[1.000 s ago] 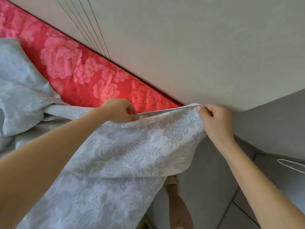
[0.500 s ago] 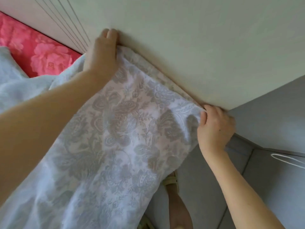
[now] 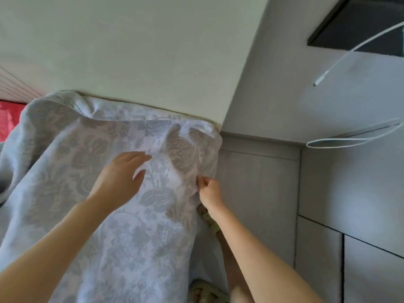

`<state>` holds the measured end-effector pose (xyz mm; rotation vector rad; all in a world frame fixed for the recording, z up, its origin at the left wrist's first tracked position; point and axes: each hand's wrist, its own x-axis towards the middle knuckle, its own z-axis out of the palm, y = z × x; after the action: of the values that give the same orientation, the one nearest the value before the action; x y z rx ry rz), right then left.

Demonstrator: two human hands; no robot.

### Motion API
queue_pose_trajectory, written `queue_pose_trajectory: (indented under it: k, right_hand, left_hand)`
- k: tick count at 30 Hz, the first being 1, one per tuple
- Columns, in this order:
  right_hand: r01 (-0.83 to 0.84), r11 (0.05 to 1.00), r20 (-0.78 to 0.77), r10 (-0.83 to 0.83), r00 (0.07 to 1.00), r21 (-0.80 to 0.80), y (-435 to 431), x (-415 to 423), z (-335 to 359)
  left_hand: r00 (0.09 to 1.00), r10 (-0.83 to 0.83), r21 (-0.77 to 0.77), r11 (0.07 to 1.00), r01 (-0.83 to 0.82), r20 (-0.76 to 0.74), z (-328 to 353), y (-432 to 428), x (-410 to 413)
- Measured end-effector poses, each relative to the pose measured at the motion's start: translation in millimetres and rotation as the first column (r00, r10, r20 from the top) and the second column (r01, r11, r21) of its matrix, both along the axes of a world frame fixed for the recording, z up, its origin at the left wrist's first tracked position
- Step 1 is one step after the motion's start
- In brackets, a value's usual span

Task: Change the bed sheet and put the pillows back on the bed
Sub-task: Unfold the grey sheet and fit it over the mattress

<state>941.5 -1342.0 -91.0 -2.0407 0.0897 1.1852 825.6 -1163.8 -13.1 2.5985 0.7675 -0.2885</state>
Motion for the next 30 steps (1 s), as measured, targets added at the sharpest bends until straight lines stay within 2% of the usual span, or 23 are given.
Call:
queue_pose_trajectory:
  k: [3, 5, 7, 8, 9, 11, 12, 13, 15, 17, 18, 19, 21, 24, 28, 30]
  right_hand:
    - [-0.076, 0.995, 0.22, 0.09, 0.971, -0.071, -6, -13, -10]
    - [-0.091, 0.984, 0.428, 0.15, 0.891, -0.156, -27, -7, -5]
    - [-0.006, 0.97, 0.582, 0.151, 0.799, -0.243, -57, 10, -6]
    - [0.026, 0.958, 0.599, 0.157, 0.785, -0.285, -70, 18, -8]
    - [0.002, 0.938, 0.554, 0.204, 0.807, -0.348, -78, 24, -11]
    - [-0.226, 0.853, 0.375, 0.425, 0.824, -0.471, -77, 30, -11]
    - [-0.331, 0.802, 0.322, 0.525, 0.788, -0.497, -70, 32, -9]
    - [-0.386, 0.773, 0.335, 0.587, 0.737, -0.504, -63, 34, -4]
    - [-0.402, 0.776, 0.478, 0.621, 0.622, -0.485, -45, 35, 12]
    - [-0.408, 0.838, 0.685, 0.535, 0.494, -0.361, -21, 38, 29]
    - [-0.475, 0.834, 0.747, 0.501, 0.437, -0.281, -5, 40, 37]
    - [-0.565, 0.791, 0.778, 0.502, 0.378, -0.236, 12, 41, 41]
    - [-0.714, 0.644, 0.744, 0.613, 0.267, -0.274, 49, 43, 45]
    - [-0.796, 0.413, 0.583, 0.807, 0.095, -0.443, 90, 42, 47]
    - [-0.739, 0.34, 0.558, 0.828, -0.059, -0.582, 126, 46, 46]
    - [-0.668, 0.374, 0.623, 0.763, -0.173, -0.643, 141, 46, 51]
  left_hand:
    - [0.987, -0.099, -0.042, 0.995, 0.094, -0.128, -16, -9, 2]
    - [0.984, -0.091, -0.049, 0.995, 0.084, -0.156, -19, -15, 3]
    - [0.978, -0.119, -0.06, 0.992, 0.11, -0.169, -21, -21, 4]
    - [0.971, -0.144, -0.067, 0.989, 0.134, -0.189, -21, -24, 4]
    - [0.963, -0.167, -0.074, 0.985, 0.154, -0.211, -21, -26, 4]
    - [0.953, -0.181, -0.1, 0.982, 0.16, -0.242, -22, -26, 3]
    - [0.955, -0.172, -0.116, 0.982, 0.148, -0.242, -21, -25, 3]
    - [0.96, -0.159, -0.128, 0.983, 0.132, -0.232, -21, -25, 5]
    - [0.966, -0.14, -0.143, 0.984, 0.11, -0.219, -19, -23, 7]
    - [0.964, -0.137, -0.16, 0.982, 0.102, -0.227, -17, -24, 8]
    - [0.963, -0.138, -0.17, 0.98, 0.099, -0.232, -16, -24, 6]
    - [0.963, -0.133, -0.178, 0.98, 0.092, -0.234, -16, -24, 4]
    - [0.971, -0.084, -0.184, 0.982, 0.042, -0.225, -15, -22, -3]
    - [0.972, 0.076, -0.177, 0.977, -0.117, -0.224, -17, -10, -18]
    - [0.932, 0.309, -0.086, 0.941, -0.329, -0.188, -21, 25, -37]
    - [0.89, 0.44, 0.003, 0.897, -0.443, -0.123, -22, 46, -40]
